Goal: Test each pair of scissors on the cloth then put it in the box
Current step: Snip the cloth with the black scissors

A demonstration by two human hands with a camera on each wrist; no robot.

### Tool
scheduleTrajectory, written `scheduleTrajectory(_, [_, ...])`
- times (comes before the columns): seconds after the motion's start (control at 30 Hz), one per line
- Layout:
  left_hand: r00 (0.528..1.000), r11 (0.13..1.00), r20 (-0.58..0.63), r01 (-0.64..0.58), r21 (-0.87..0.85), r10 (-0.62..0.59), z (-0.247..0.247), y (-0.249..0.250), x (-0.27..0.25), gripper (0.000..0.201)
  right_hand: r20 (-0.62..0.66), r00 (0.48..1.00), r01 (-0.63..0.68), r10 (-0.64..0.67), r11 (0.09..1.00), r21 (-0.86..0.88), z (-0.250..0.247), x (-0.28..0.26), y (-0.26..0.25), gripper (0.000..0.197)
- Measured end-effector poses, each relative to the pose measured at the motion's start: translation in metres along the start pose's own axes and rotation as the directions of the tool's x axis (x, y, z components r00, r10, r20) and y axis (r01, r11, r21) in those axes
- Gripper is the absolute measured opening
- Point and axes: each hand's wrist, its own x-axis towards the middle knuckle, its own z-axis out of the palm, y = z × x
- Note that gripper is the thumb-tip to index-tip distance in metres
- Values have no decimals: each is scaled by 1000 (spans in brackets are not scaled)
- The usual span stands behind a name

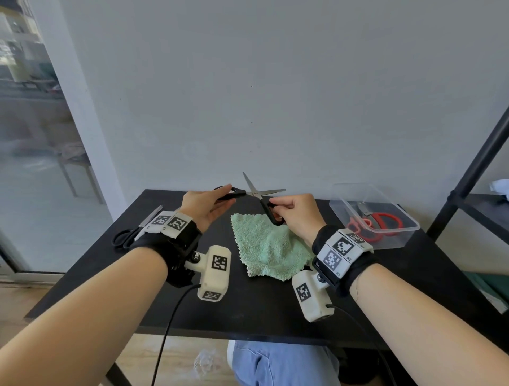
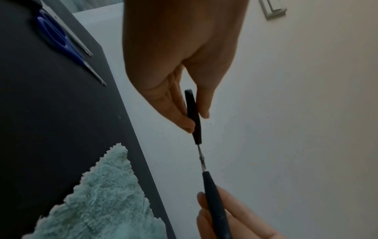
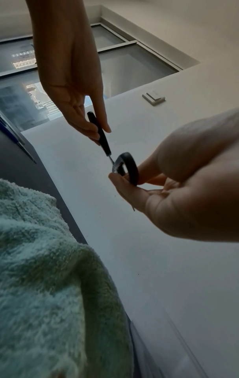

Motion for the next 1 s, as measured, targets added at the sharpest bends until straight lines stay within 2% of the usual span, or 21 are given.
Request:
scheduleTrajectory(0.13, [1000, 994, -28, -7, -108, 4, 3, -5, 0, 13, -24, 1000, 0, 0, 1000, 27, 4, 0, -2, 26])
scheduleTrajectory(0.33, [999, 978, 28, 49, -201, -44, 9, -17, -1, 4, -23, 1000, 7, -6, 1000, 30, 14, 0, 0, 25])
scheduleTrajectory(0.43, [999, 966, -15, 28, -256, -33, 13, -22, 3, 5, -16, 1000, 9, -8, 998, 56, 18, 0, -1, 26])
scheduleTrajectory(0.53, [998, 975, -48, 33, -218, -45, 15, -25, 7, 7, -7, 1000, 25, -25, 999, 46, 20, 0, -1, 26])
scheduleTrajectory(0.73, [992, 993, 58, 113, -42, -110, 19, -29, 7, 6, 59, 997, 53, -51, 998, -34, 21, -2, -3, 24])
scheduleTrajectory(0.87, [991, 993, 69, 112, 24, -113, 12, -25, 7, 12, 176, 984, -1, -8, 999, 50, 16, -8, -8, 26])
scheduleTrajectory(1.0, [993, 992, 30, 109, 56, -111, -5, -19, 6, 19, 296, 953, -58, 68, 997, -40, 7, -13, -10, 23])
